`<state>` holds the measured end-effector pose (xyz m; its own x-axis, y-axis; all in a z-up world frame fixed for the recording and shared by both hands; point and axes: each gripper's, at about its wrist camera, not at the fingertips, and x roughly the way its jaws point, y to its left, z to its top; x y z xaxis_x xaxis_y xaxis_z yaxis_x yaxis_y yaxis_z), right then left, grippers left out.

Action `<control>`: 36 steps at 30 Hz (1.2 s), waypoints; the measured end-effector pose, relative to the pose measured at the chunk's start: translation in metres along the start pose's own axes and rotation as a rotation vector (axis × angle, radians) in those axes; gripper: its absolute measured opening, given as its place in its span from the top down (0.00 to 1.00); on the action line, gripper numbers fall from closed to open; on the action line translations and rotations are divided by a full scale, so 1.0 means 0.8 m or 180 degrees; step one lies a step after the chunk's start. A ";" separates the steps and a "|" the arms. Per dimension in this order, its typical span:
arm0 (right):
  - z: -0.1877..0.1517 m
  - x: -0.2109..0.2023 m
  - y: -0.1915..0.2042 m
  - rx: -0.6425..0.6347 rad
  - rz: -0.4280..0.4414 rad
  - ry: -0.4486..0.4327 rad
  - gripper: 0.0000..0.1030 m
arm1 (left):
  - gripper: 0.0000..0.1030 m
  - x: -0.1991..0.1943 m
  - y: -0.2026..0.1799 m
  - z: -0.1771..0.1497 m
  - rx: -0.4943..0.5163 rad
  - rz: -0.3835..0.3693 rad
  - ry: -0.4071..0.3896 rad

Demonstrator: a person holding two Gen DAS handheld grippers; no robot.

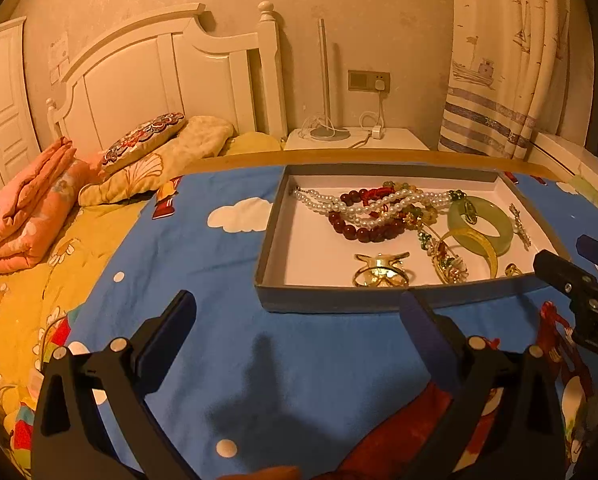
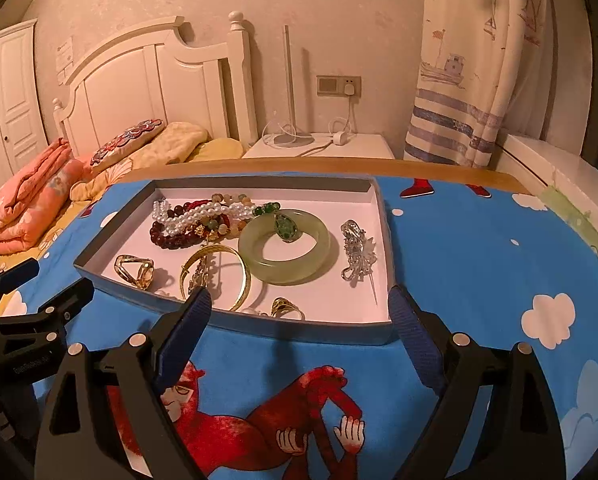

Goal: Organize jewelry

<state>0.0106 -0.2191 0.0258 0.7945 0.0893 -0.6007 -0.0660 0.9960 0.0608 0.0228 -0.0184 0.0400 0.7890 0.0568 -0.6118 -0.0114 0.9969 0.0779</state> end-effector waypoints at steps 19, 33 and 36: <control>-0.001 0.003 0.001 0.0005 0.0006 0.0013 0.16 | 0.02 0.003 0.009 0.001 -0.0122 -0.0084 0.0071; -0.001 0.003 0.000 0.0006 0.0007 0.0015 0.16 | 0.02 0.003 0.010 0.001 -0.0122 -0.0085 0.0069; -0.001 0.002 0.000 0.0007 0.0007 0.0014 0.16 | 0.02 0.003 0.010 0.001 -0.0120 -0.0085 0.0069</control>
<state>0.0116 -0.2189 0.0239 0.7917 0.0914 -0.6040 -0.0663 0.9958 0.0638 0.0253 -0.0104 0.0396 0.7758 0.0308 -0.6302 -0.0140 0.9994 0.0316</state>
